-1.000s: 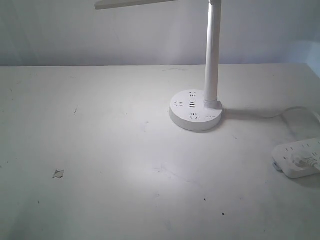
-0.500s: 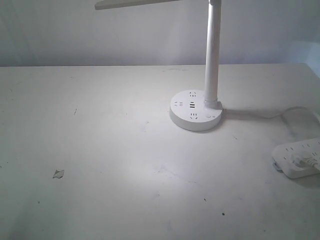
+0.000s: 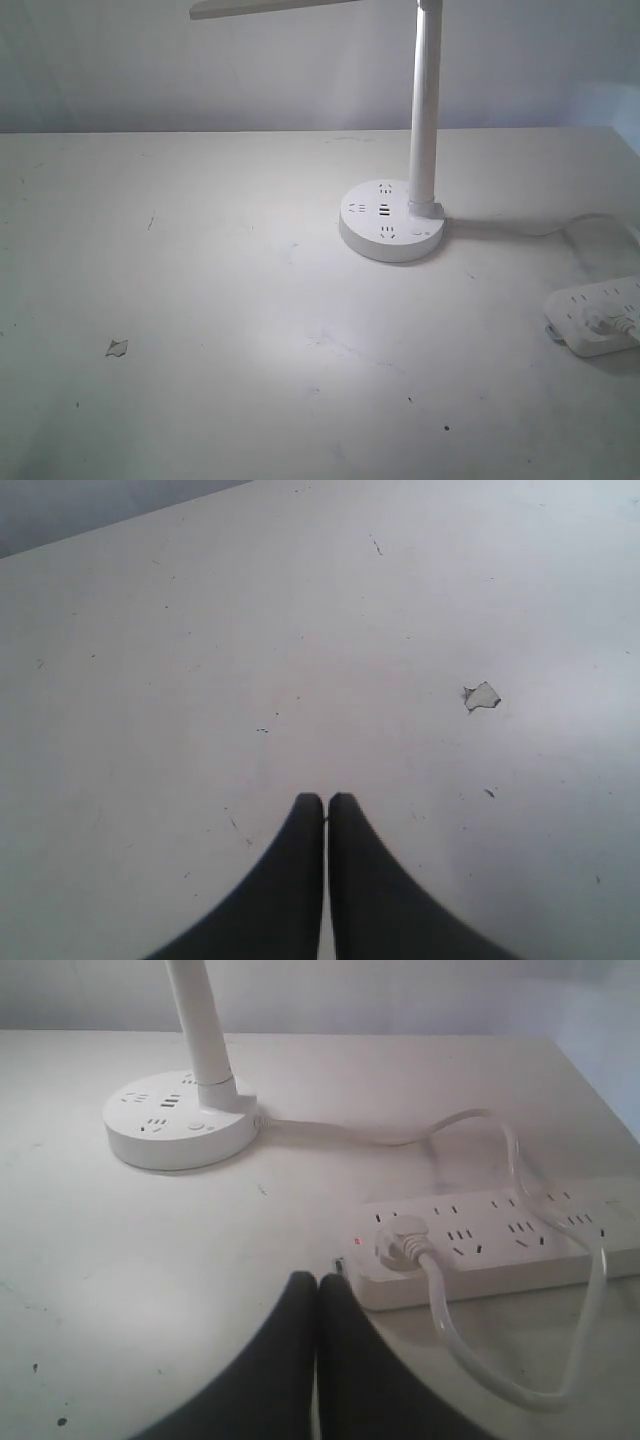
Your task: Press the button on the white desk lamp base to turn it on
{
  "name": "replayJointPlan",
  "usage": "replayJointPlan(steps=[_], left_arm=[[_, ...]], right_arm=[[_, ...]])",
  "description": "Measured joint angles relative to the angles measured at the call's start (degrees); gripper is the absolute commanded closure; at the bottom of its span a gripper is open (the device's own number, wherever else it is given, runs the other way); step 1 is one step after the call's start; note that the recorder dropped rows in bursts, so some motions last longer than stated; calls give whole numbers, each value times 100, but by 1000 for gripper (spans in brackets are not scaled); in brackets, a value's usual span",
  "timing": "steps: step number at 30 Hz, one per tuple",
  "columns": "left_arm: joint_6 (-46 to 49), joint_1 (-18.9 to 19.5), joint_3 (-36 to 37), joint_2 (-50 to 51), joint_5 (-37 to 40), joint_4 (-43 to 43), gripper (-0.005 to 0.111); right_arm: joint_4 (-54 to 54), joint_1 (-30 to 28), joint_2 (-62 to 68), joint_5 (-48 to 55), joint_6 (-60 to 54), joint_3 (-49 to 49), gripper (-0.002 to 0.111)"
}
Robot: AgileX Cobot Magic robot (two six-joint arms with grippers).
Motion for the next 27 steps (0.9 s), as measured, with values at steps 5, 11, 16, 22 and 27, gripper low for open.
replayJointPlan(steps=[5,11,16,22,27], left_arm=[[0,0,0,0,0,0,106],[0,0,0,0,0,0,106],[0,0,0,0,0,0,106],[0,0,0,0,0,0,106],[0,0,0,0,0,0,106]], right_arm=[[-65,0,0,0,127,0,108],[-51,0,0,0,137,0,108],[52,0,0,0,137,0,108],[74,0,0,0,139,0,108],[74,0,0,0,149,0,108]])
